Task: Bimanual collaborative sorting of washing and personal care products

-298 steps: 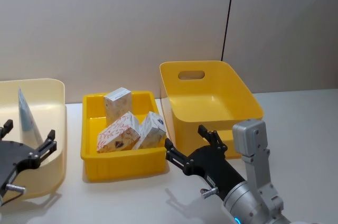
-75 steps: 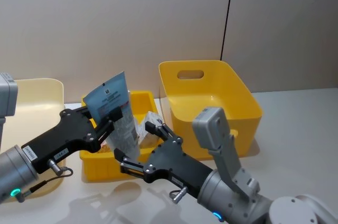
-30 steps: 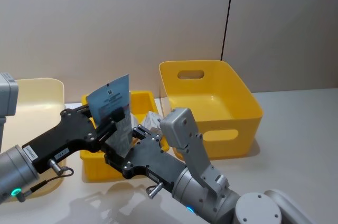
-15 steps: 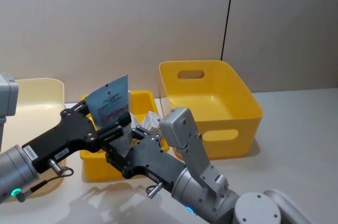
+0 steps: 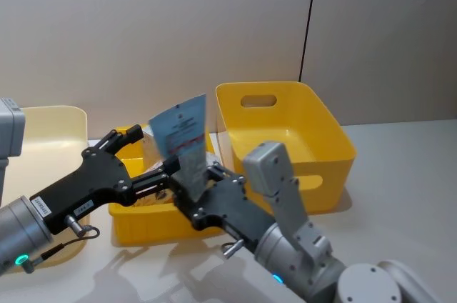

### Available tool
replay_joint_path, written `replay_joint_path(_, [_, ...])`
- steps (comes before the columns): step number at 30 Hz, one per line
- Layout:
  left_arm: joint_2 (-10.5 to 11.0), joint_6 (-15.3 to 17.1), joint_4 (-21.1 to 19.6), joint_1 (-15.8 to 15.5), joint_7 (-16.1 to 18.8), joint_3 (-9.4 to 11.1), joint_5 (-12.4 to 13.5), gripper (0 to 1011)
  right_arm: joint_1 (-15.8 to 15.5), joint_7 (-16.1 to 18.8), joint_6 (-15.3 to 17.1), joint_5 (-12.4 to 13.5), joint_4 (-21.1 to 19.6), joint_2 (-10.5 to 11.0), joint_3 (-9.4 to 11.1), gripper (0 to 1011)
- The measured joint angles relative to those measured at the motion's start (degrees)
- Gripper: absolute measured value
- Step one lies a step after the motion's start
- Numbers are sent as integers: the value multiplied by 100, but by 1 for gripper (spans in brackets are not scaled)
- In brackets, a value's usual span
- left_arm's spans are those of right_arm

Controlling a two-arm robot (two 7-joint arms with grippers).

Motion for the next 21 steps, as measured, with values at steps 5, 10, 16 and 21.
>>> replay_joint_path(5, [0,0,0,0,0,0,0,1003,-137,-189,0,-45,-103,32,200,507])
replay_joint_path(10, [0,0,0,0,0,0,0,1003,-248,-374,-30,-73,-179,53,425,507])
replay_joint_path(16, [0,0,0,0,0,0,0,1003,-289,-620,-215,-87,-176,67,813,507])
replay_joint_path(21, [0,0,0,0,0,0,0,1003,-148,-699,-410,-63,-14,66,1047,509])
